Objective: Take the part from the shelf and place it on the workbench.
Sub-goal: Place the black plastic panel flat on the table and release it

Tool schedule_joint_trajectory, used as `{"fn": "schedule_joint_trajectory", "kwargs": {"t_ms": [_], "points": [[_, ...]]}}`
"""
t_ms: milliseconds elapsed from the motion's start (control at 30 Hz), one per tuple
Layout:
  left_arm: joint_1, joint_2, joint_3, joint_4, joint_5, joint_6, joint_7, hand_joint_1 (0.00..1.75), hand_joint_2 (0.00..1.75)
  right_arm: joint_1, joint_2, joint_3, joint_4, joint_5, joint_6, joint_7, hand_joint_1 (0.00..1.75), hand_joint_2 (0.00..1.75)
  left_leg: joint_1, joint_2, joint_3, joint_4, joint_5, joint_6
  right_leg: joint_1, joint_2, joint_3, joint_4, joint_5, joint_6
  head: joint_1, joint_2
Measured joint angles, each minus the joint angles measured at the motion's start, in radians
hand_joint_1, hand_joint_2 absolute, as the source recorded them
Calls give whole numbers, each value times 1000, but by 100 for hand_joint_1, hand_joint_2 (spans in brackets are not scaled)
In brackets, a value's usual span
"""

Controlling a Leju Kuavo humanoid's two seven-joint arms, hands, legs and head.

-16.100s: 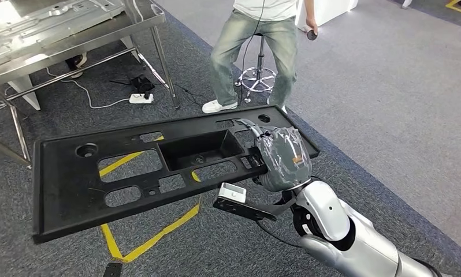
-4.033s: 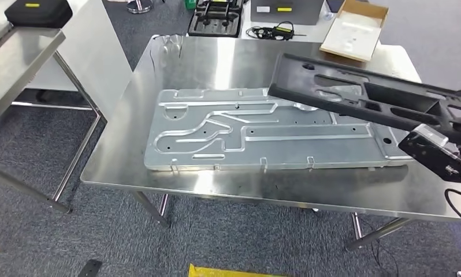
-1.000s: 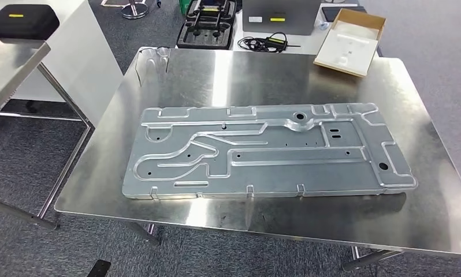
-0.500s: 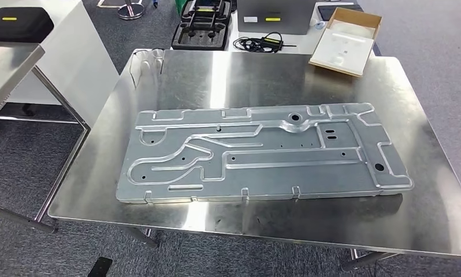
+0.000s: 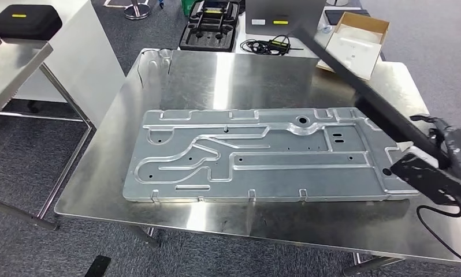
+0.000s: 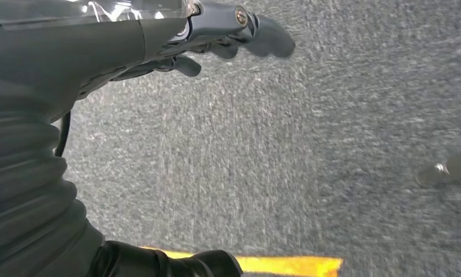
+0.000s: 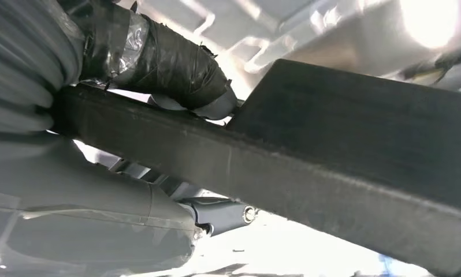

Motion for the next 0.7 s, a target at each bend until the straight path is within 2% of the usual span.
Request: {"fn": "schedule_joint_trajectory", "kwargs": {"t_ms": [67,133,167,233,267,300,333,367,400,467,533,600,633,700], "points": [[1,0,1,0,1,0,-2,0,175,-29,-11,62,-20,19,9,20,175,175,-1,-3,-7,3,2,-8,1,-1,-5,-1,4,-14,-1,0],[3,1,2,0,2,0,-1,0,175,-55,-23,104,-34,33,6,35,175,175,1,-3,-20,28,-16,-18,-1,-3,-6,-5,8,-24,-3,0],[3,1,2,0,2,1,0,0,175,-65,-31,120,-40,41,1,41,175,175,4,-2,-38,65,-39,-24,-2,-4,-6,-7,9,-27,-4,0],[5,1,5,0,3,2,1,0,175,-72,-47,148,-46,61,-10,54,175,175,10,0,-95,183,-95,-35,-2,-4,-6,-8,10,-30,-6,0],[7,0,7,0,3,2,1,0,175,-71,-53,161,-47,73,-14,60,175,175,13,0,-122,236,-110,-39,-2,-5,-6,-8,10,-30,-6,0],[8,0,8,0,3,2,2,0,175,-68,-58,173,-47,84,-17,65,175,175,15,0,-137,261,-109,-40,-2,-4,-6,-8,9,-31,-6,0],[10,-1,9,0,3,2,2,0,175,-65,-63,183,-47,96,-22,70,175,175,17,0,-135,251,-90,-41,-2,-4,-5,-8,9,-31,-6,0],[10,-1,11,0,3,2,3,0,175,-60,-68,190,-47,108,-28,74,175,175,18,0,-115,205,-58,-40,-2,-3,-4,-8,9,-31,-6,0],[10,-1,12,0,3,3,3,0,175,-56,-72,195,-47,122,-37,77,175,175,19,0,-85,136,-25,-37,-3,-3,-3,-8,8,-30,-6,0],[9,0,15,0,4,4,3,0,175,-47,-80,198,-47,156,-56,85,175,175,17,-1,-34,31,9,-31,-2,-1,-3,-10,9,-22,-6,0],[9,0,15,0,5,5,1,0,175,-32,-85,197,-47,192,-73,95,175,175,11,-1,-22,4,10,-24,0,1,-3,-17,13,-9,-5,0],[10,0,16,0,7,7,-3,0,175,-4,-88,189,-46,236,-91,109,175,175,11,0,-17,-8,18,-11,-1,1,2,-24,15,5,-5,0],[10,0,16,0,8,8,-5,0,175,13,-89,181,-46,260,-102,118,175,175,12,1,-12,-16,22,-3,-1,0,1,-17,7,9,-4,0],[11,0,16,0,12,8,-12,0,175,43,-89,158,-43,293,-125,130,175,175,12,3,-5,-30,29,12,1,-1,-31,58,-41,10,-4,0]]}}
